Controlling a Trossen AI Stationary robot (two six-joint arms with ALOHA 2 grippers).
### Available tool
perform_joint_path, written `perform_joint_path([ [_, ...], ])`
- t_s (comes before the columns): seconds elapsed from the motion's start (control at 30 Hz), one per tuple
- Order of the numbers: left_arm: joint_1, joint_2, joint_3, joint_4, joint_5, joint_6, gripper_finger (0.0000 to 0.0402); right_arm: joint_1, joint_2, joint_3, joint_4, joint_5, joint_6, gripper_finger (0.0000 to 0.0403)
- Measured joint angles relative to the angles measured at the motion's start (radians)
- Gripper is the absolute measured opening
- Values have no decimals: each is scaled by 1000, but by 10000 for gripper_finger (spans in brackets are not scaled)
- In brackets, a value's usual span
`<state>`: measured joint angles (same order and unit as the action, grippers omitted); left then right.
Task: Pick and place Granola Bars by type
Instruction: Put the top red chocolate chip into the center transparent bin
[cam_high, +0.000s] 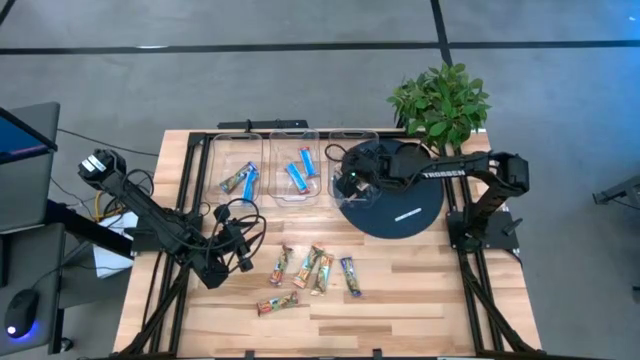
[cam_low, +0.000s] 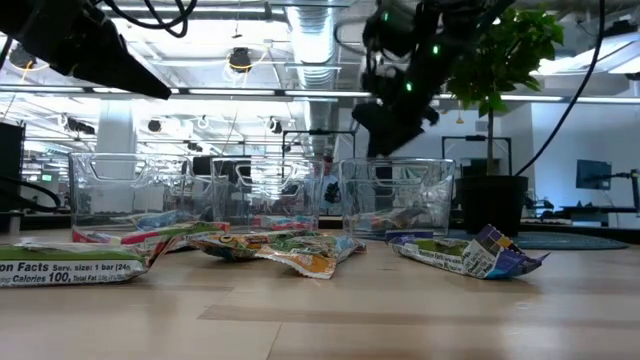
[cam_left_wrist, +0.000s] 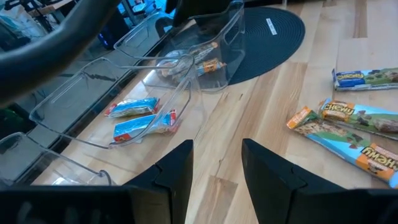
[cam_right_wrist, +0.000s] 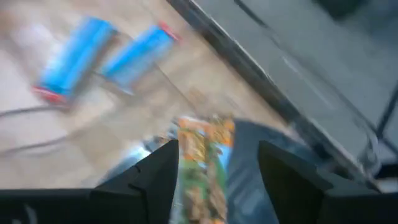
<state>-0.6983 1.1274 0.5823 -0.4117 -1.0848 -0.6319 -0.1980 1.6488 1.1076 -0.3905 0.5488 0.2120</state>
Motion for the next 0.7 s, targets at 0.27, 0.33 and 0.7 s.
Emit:
perform_joint_path([
  [0.27, 14, 43, 0, 79, 71, 26, 133, 141, -45, 0, 147, 0, -220, 208],
  [0.33, 25, 51, 0, 112, 96, 36, 133, 185, -50, 1, 138, 0, -251, 204],
  [0.7, 97, 168, 0, 419, 325, 46, 133, 470, -56, -37, -13, 156, -266, 184],
])
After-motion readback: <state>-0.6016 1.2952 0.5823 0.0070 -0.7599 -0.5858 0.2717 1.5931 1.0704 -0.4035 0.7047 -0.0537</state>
